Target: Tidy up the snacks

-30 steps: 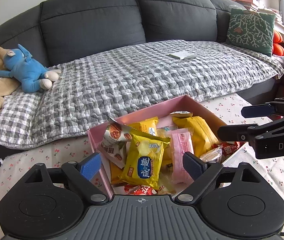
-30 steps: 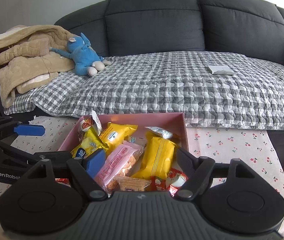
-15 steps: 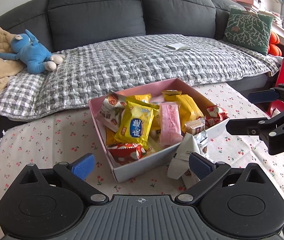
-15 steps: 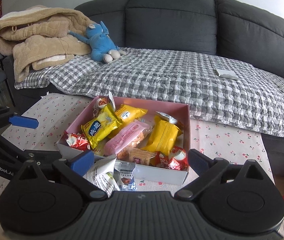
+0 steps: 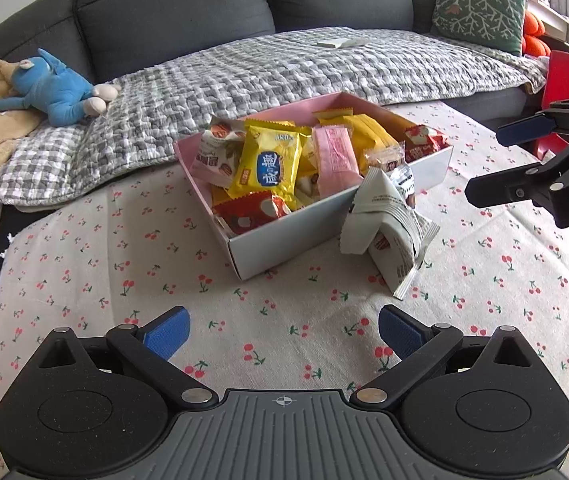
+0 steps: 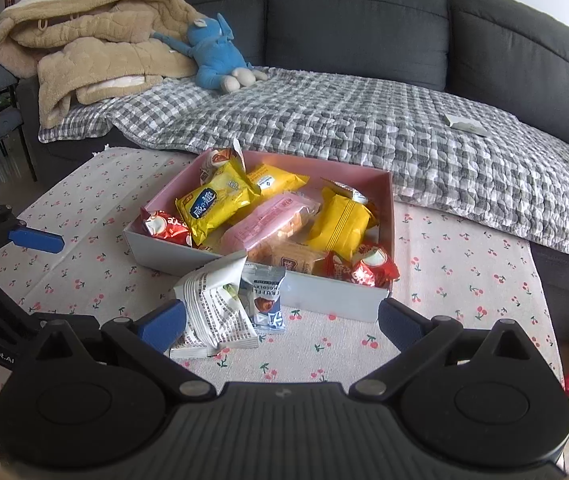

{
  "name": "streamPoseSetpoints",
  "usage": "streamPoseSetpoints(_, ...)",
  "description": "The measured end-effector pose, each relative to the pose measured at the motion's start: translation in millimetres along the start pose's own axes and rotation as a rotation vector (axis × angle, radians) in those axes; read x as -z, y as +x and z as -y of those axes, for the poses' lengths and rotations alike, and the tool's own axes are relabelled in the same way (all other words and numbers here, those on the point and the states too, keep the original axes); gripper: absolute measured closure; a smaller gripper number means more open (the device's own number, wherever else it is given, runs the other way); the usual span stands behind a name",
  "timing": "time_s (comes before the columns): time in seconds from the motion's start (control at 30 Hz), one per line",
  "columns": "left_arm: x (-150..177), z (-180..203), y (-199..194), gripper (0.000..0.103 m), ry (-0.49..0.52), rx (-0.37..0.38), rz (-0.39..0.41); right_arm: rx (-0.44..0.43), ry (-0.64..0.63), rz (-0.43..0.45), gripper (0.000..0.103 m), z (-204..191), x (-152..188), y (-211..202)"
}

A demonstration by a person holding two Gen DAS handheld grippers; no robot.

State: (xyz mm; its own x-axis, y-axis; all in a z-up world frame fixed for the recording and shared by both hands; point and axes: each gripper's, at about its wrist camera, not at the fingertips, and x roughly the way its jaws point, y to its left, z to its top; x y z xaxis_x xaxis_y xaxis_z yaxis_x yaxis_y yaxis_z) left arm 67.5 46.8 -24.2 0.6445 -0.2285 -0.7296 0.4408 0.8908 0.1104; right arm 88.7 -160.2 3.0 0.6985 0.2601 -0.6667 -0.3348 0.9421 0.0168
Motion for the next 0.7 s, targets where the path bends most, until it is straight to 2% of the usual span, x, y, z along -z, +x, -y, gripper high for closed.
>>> streamPoseSetpoints(0.17,6.8,0.6,2.9,0.002,0.012,0.006,-0.021,-0.023,-0.011,-0.033,0.001,-10.3,2.2,11.9)
streamPoseSetpoints(0.33,8.1,-3.8,5.6,0.002,-0.016,0.016,-0.032,-0.058,-0.023,-0.069,0.006,-18.1,2.0,26.4)
streamPoseSetpoints(0.53,4.2,-2.7,12.9,0.002,-0.084,0.069,-0.034,-0.039,0.064,-0.054,0.016,2.5,-2.9,32.7)
streamPoseSetpoints(0.7,-4.1,12.3,21.9,0.003,-0.107,0.124,-0.016,-0.010,0.127,-0.056,0.029,20.8,-2.0,36.7)
